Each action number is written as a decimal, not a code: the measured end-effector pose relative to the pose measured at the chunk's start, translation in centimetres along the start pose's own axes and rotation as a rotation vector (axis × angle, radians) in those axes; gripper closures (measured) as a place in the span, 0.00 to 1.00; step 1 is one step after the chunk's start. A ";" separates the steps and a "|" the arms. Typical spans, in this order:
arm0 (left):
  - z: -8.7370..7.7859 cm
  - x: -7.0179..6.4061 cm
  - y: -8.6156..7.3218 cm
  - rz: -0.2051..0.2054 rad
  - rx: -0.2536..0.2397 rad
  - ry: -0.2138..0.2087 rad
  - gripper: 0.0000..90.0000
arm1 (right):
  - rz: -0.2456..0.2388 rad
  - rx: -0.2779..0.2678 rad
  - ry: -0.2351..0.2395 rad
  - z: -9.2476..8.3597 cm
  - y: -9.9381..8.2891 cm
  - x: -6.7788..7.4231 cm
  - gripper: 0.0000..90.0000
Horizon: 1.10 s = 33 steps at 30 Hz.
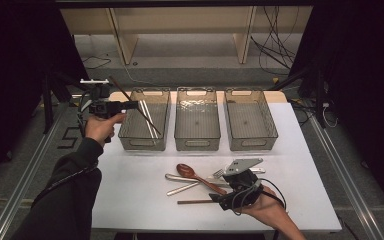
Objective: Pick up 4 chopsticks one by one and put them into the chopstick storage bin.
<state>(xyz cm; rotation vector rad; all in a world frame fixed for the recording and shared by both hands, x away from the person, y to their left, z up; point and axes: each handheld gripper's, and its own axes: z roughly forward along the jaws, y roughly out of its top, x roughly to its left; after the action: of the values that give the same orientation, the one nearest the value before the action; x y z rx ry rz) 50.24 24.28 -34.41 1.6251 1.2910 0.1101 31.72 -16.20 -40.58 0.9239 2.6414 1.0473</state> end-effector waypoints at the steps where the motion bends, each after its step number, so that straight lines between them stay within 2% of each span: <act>1: 0.2 0.1 0.0 0.004 0.011 0.006 0.92 | -0.002 -0.001 0.000 0.0 0.0 0.0 0.29; 6: 1.0 0.5 0.0 -0.001 0.049 0.022 0.92 | -0.002 0.000 0.002 0.0 0.0 0.0 0.29; 11: 1.8 0.6 0.0 0.011 0.079 0.037 0.91 | -0.004 0.000 0.003 0.1 0.0 0.0 0.29; 15: 2.5 0.9 -0.2 0.001 0.109 0.045 0.91 | -0.006 0.001 0.002 0.1 0.0 0.0 0.29; 21: 3.1 1.3 -0.5 -0.011 0.137 0.051 0.91 | -0.007 0.002 0.004 0.0 0.0 0.0 0.29; 33: 3.9 1.4 -0.6 -0.007 0.181 0.061 0.91 | -0.011 0.007 0.002 0.1 0.0 0.1 0.29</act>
<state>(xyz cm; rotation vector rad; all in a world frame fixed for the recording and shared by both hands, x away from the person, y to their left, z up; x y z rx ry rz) 52.78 22.82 -37.44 1.7817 1.3859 0.0398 31.74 -16.07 -40.65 0.9088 2.6505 1.0379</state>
